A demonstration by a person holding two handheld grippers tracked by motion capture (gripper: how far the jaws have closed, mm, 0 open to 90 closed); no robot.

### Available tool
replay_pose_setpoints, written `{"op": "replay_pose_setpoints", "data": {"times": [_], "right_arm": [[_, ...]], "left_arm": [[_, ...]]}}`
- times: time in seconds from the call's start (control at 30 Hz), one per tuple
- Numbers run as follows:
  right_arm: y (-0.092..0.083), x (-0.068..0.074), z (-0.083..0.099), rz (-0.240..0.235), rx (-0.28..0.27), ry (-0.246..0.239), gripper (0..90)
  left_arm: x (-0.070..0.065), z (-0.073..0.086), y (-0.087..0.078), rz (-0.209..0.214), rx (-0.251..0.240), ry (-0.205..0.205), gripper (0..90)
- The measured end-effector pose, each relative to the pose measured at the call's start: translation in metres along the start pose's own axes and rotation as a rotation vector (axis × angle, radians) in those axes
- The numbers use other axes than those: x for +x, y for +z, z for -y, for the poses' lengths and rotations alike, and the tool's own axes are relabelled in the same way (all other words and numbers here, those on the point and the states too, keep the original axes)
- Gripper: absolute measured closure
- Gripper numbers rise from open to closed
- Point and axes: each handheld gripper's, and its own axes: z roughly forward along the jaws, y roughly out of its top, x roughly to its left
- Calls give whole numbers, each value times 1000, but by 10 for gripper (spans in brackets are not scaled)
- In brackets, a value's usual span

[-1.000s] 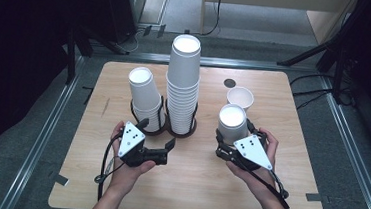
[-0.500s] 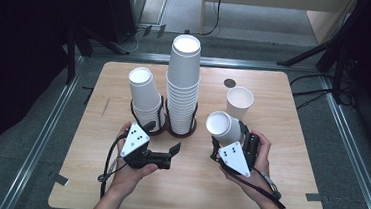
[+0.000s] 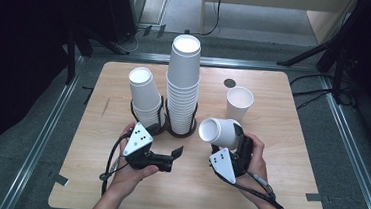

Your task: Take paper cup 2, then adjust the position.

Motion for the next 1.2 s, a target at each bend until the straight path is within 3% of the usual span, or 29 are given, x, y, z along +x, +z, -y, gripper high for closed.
{"op": "replay_pose_setpoints", "data": {"times": [0.5, 0.63, 0.73, 1.2], "right_arm": [[-2, 15, 1, -7, -27, -137, 138], [-3, 17, -1, -16, -42, -146, 138], [-5, 20, -3, -27, -56, -159, 138], [-13, 38, -11, -92, -124, -221, 138]], "left_arm": [[-7, -2, 5, 82, 73, 13, 0], [-12, -2, 7, 106, 96, 33, 0], [-13, -3, 8, 126, 102, 24, 0], [-21, -3, 12, 158, 137, 40, 0]]}}
